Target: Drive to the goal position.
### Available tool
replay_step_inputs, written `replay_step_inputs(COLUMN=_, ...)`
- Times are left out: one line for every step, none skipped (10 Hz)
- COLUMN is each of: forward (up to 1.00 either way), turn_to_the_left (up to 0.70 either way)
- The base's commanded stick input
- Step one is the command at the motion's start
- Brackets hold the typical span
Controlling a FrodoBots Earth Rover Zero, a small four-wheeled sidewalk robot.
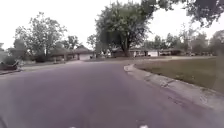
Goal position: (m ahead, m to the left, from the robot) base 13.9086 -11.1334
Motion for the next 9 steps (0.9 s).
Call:
replay_step_inputs(forward=1.00, turn_to_the_left=-0.05)
replay_step_inputs(forward=1.00, turn_to_the_left=0.00)
replay_step_inputs(forward=1.00, turn_to_the_left=0.00)
replay_step_inputs(forward=1.00, turn_to_the_left=0.00)
replay_step_inputs(forward=1.00, turn_to_the_left=0.00)
replay_step_inputs(forward=1.00, turn_to_the_left=0.00)
replay_step_inputs(forward=1.00, turn_to_the_left=0.00)
replay_step_inputs(forward=1.00, turn_to_the_left=0.00)
replay_step_inputs(forward=1.00, turn_to_the_left=0.00)
